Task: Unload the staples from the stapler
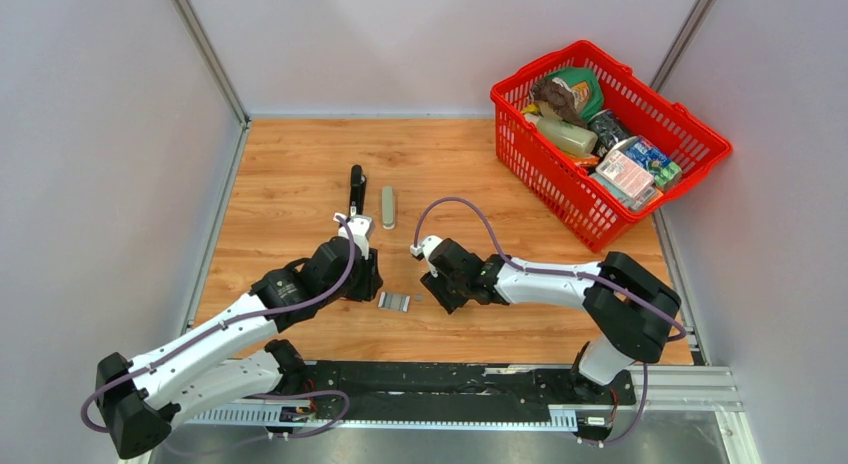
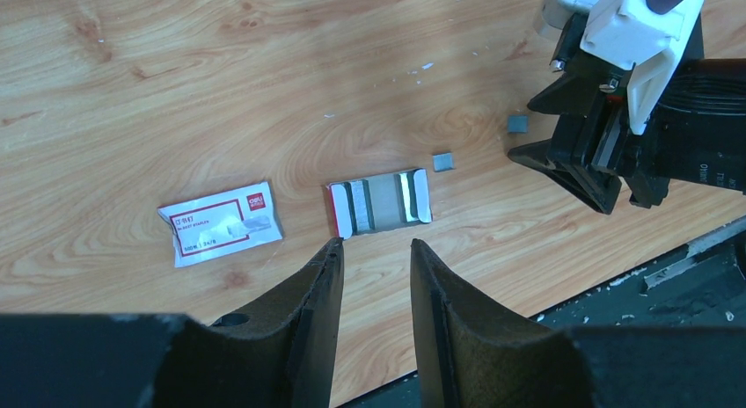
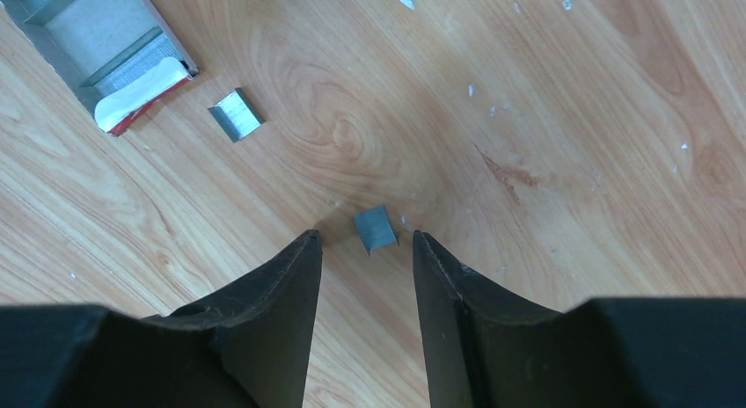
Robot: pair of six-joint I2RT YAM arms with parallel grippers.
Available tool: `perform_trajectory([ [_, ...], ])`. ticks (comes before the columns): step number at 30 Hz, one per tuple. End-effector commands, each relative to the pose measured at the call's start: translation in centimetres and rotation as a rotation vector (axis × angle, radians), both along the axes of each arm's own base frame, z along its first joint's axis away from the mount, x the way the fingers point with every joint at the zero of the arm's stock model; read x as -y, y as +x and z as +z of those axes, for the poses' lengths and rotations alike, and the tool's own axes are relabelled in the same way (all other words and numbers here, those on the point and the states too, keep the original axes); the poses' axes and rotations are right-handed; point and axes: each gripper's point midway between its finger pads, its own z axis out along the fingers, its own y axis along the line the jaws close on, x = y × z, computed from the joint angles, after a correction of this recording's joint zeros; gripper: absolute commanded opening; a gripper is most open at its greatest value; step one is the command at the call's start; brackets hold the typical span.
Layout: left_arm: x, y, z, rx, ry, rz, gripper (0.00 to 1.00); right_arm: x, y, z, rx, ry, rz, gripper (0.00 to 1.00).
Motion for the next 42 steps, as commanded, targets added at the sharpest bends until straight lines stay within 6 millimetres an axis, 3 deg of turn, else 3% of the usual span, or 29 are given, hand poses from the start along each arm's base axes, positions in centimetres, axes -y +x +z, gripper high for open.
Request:
perform_trajectory([
  [1,1.1,0.6,1.7,0.032,-0.057,-0.006,0.42,2.0,-0.4,-0.7,-0.015,-0.059,-0.047,0.45],
  [17,0.4,0.0,1.3,0.022,-0.058,0.01,0.42,0.3,0.2,-1.3,-0.022,-0.045,-0.022,0.44],
  [42,0.2,-0.2,0.9,0.02,-0.062,0.012,0.42,1.4,-1.0,-1.9,-0.047,-0.111,-0.09,0.26],
])
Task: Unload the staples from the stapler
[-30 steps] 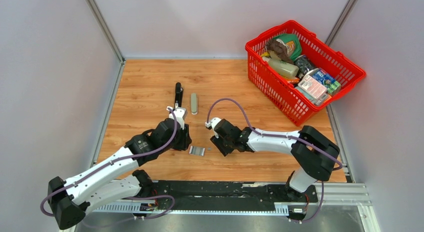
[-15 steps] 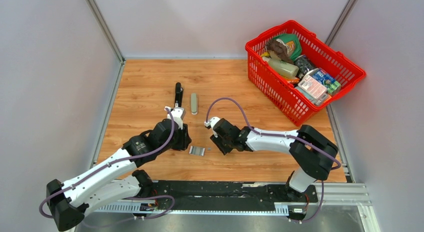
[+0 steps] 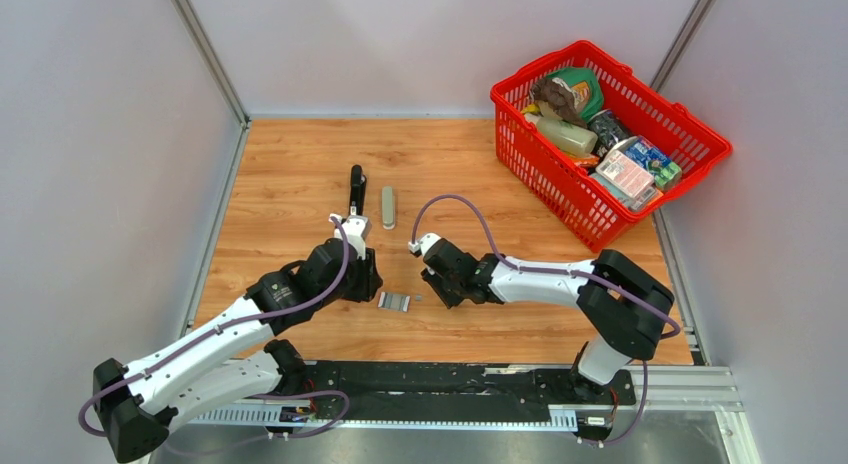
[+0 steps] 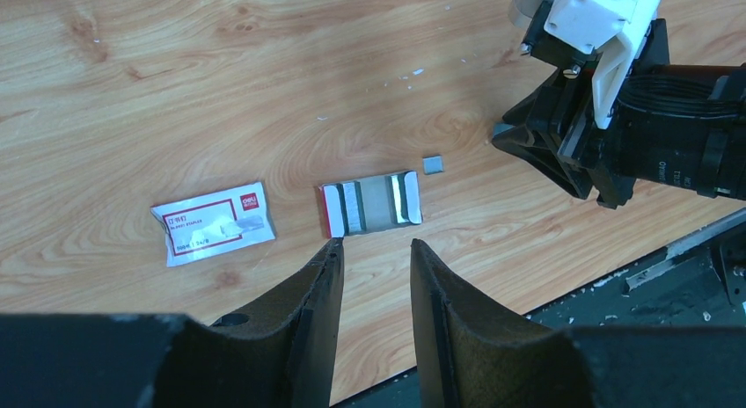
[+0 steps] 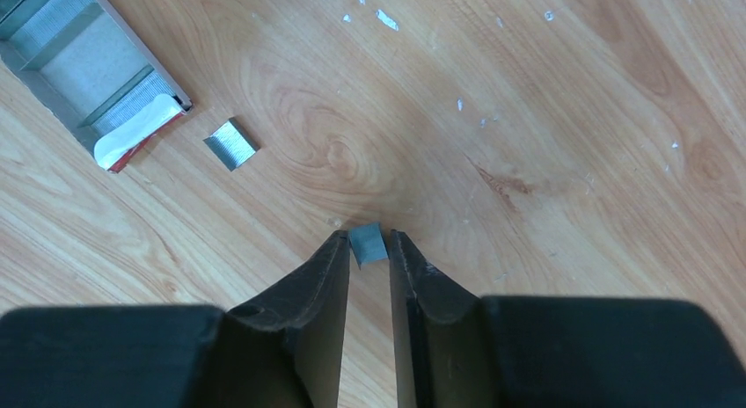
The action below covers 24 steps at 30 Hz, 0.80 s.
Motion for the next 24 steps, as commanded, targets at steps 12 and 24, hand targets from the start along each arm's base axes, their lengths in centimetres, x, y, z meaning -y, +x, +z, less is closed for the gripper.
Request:
perform_trajectory([
  [12,-0.8,-0.2,0.8,0.026,-0.017,0.024,0.41,-1.1,-1.6,1.4,-0.063,0.029,-0.085,0.2],
  [24,-3.0,-0.8,0.8,0.037,0.013,0.079,0.42,-7.4,-2.3,6.7,-0.06,0.26,-0.13,0.19],
])
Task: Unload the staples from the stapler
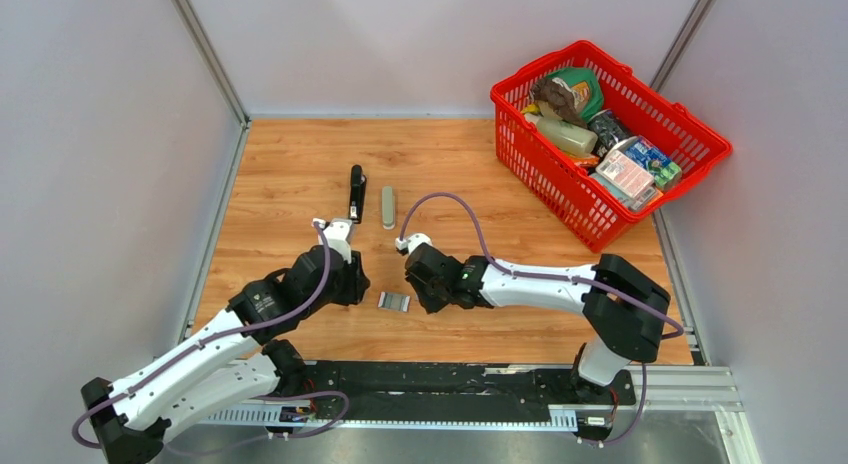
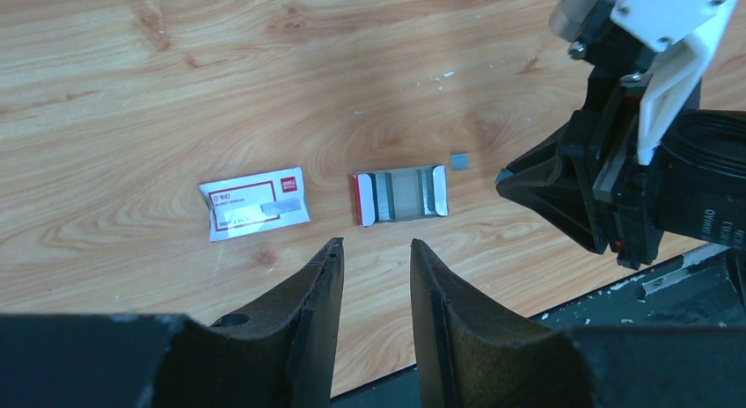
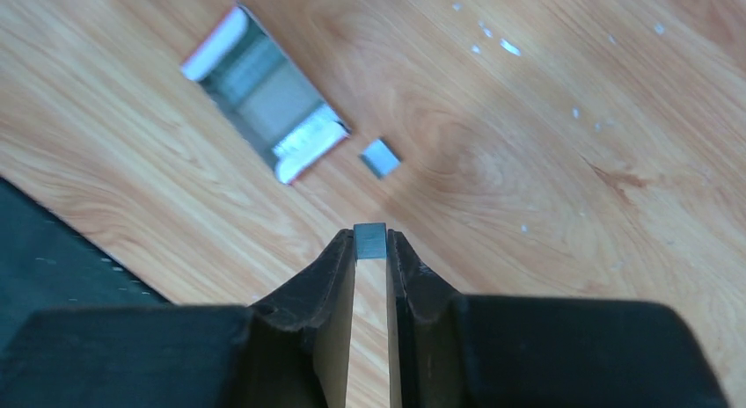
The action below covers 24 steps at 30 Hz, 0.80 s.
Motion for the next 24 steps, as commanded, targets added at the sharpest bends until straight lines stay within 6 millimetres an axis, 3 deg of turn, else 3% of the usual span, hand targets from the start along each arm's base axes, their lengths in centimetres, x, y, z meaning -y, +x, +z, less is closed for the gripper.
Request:
perform_trajectory([
  [1,-0.8,-0.3,-0.1,0.002,0.003,0.025,0.42,-4.2,0.5,4.4,0.019,0.186,-0.059,0.19],
  [5,-1.1,-0.6,-0.2,-0.001,-0.002,0.025,0.42,-6.4,0.6,5.4,0.023,0.234,-0.094,0.2],
  [11,-2.1,-1.1,0.1,0.006,0.008,0.039,0.42,-8.8,1.2,5.3,0.013,0.29,-0.175,0.2],
  [17,-2.5,-1.4,1.1,0.034,-0.036,0.049,0.43,-9.8,1.5,3.8,-0.003,0.282,-0.219,0.2],
  [24,-2.3,-1.4,1.0,0.029,-0.036,0.04,0.43,-9.8,1.6,2.5,0.0,0.252,-0.253,0.21],
])
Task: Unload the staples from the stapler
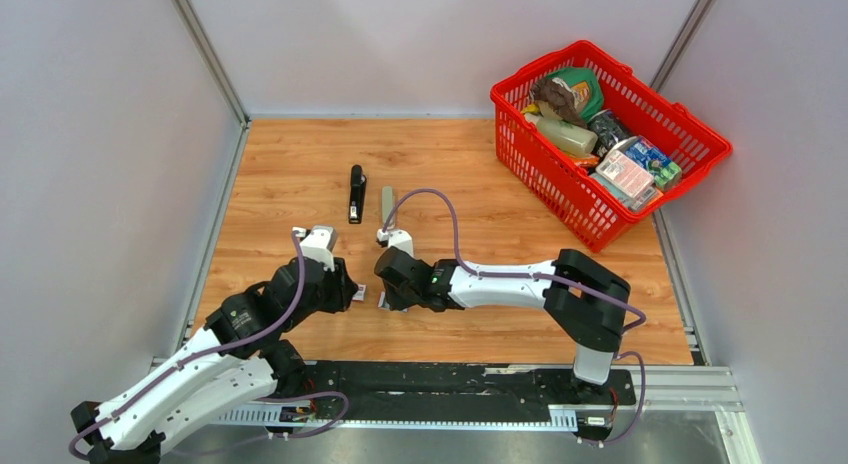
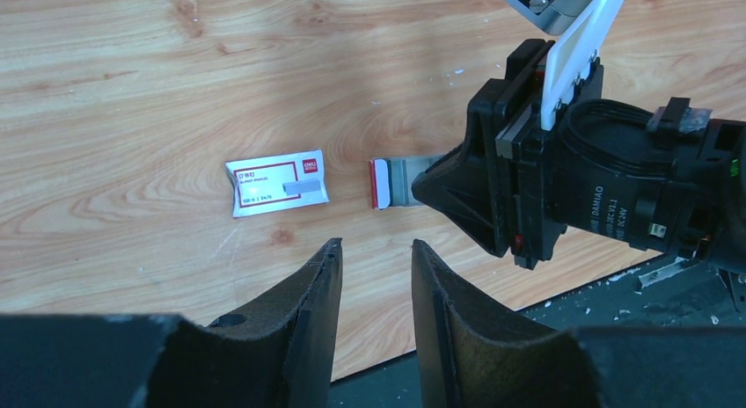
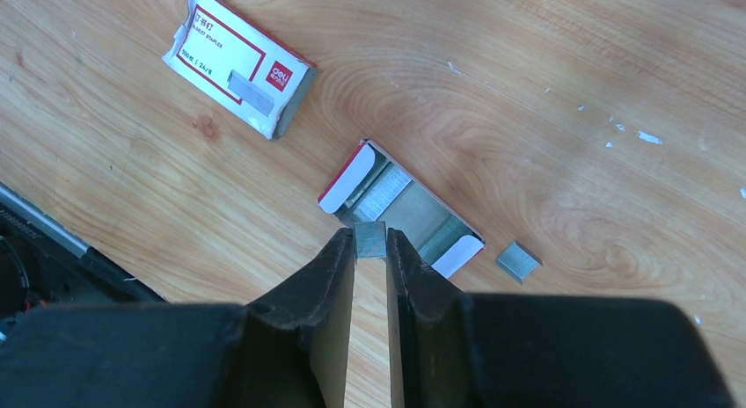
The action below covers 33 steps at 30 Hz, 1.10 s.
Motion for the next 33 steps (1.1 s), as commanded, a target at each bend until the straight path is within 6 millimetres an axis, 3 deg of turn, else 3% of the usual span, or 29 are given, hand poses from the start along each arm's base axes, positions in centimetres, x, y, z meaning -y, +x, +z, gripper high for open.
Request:
perform_trajectory([
  [1,0.2,0.0,0.0,-0.006,-0.007,-0.002,0.43,-1.6,1.1,1.4,0.035,0.055,-0.059,0.21],
  [33,0.4,-0.1,-0.3,-0.016,-0.002,-0.011,0.43,-0.8,1.1,-0.3,0.046,-0.016,-0.088,0.26],
])
